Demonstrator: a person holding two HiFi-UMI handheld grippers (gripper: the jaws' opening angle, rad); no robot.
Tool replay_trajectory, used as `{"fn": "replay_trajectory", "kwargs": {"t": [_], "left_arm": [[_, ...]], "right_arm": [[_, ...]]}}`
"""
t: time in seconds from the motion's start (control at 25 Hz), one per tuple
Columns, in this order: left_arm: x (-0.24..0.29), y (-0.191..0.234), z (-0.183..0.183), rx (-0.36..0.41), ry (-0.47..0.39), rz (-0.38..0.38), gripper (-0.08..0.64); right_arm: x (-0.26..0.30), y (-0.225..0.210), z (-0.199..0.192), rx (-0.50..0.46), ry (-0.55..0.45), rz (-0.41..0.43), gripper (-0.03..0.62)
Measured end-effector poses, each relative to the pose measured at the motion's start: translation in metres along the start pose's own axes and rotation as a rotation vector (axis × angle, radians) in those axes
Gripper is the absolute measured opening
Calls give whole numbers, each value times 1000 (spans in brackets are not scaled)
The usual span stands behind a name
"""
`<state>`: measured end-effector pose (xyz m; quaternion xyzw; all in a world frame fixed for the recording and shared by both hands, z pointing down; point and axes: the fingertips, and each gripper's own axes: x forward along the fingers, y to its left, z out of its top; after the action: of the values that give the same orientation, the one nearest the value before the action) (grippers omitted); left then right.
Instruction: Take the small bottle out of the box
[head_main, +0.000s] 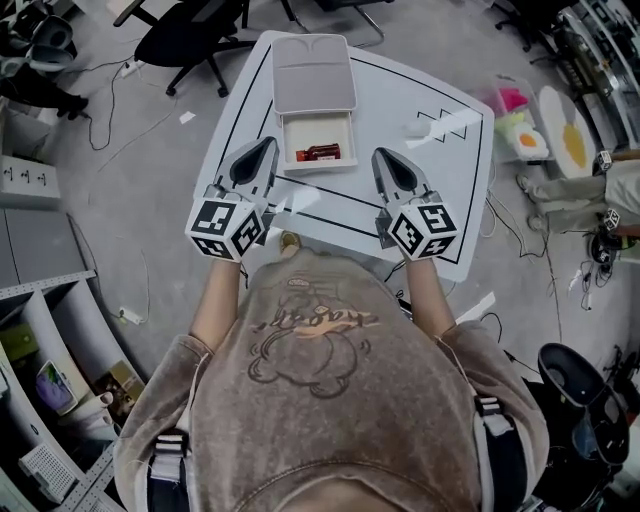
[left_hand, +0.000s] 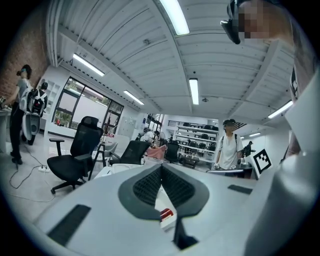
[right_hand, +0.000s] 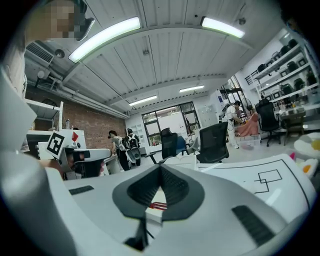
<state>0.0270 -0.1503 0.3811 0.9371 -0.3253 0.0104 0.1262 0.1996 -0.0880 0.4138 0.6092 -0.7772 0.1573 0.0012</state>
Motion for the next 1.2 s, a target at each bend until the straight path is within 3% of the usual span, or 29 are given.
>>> {"fn": "replay_trajectory", "kwargs": {"t": [0.4, 0.76, 1.2], "left_arm": [[18, 9, 1, -5, 10, -50, 8], [18, 14, -1, -20, 10, -57, 8], [13, 16, -6, -35, 10, -45, 8]], "right_arm": [[16, -1, 5, -17, -10, -21, 3], [27, -3, 9, -41, 10, -25, 193], [42, 7, 13, -90, 70, 70, 400]]}}
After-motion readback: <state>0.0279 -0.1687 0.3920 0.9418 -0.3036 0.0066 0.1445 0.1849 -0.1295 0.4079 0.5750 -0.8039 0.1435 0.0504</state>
